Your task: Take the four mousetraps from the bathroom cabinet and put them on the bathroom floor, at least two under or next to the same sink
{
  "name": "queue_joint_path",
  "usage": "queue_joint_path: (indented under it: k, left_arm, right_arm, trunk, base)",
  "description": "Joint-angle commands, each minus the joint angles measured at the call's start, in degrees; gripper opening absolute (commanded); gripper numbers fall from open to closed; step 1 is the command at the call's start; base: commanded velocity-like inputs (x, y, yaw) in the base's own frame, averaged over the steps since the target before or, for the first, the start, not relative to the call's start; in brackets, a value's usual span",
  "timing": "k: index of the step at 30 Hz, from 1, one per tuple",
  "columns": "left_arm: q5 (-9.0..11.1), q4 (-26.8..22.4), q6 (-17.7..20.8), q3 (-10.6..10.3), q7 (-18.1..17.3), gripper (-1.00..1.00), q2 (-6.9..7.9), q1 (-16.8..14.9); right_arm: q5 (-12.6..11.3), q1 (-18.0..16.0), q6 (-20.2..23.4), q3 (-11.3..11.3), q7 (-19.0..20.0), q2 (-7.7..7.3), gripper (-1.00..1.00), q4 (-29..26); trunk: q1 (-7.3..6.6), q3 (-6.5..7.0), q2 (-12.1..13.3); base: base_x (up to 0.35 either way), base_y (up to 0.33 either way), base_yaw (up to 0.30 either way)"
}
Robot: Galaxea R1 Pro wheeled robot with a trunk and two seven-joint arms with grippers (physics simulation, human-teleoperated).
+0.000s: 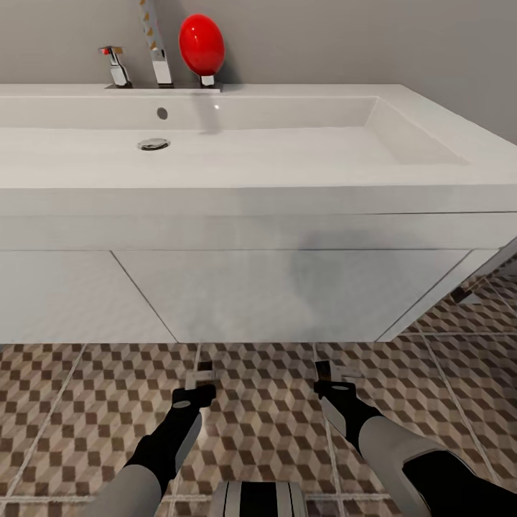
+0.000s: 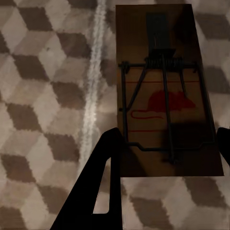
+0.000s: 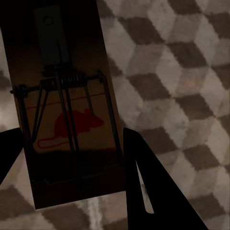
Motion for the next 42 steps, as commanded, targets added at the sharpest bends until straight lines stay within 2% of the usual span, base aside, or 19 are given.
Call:
queue_joint_path:
  k: [1,6,24,30,42]
  left_arm:
    - [0.0,0.1,0.4,-0.2,0.8,-1.00,0.02,0.0]
    - [0.0,0.5,0.4,-0.2,1.4,-1.00,0.09,0.0]
    - [-0.1,0.1,0.3,-0.1,1.5,-1.00,0.28,0.0]
    - [-0.2,-0.1,0.3,-0.1,1.6,-1.00,0.34,0.0]
    - [-0.2,-0.1,0.3,-0.1,1.5,-1.00,0.38,0.0]
  right_arm:
    - [-0.5,0.0,0.3,0.5,-0.3,-0.01,-1.00,-0.1]
    - [-0.3,0.0,0.4,0.7,-0.3,0.07,-1.00,-0.1]
    - [0.0,0.0,0.2,1.0,-0.2,0.27,-1.00,-0.1]
    - [0.0,0.0,-0.2,1.0,-0.1,0.30,-1.00,-0.1]
    - [0.0,0.0,-0.6,1.0,0.0,0.31,-1.00,-0.1]
  trunk:
    - [-0.01,-0.04,0.0]
    - [-0.01,-0.04,0.0]
    - [0.45,-4.03,-0.3]
    - [0.45,-4.03,-0.3]
    - [0.76,-6.68,-0.4]
  base:
    - [0.000,0.000,0.000]
    - [0.000,0.000,0.000]
    - [0.000,0.000,0.000]
    - [0.000,0.000,0.000]
    - [0.000,0.000,0.000]
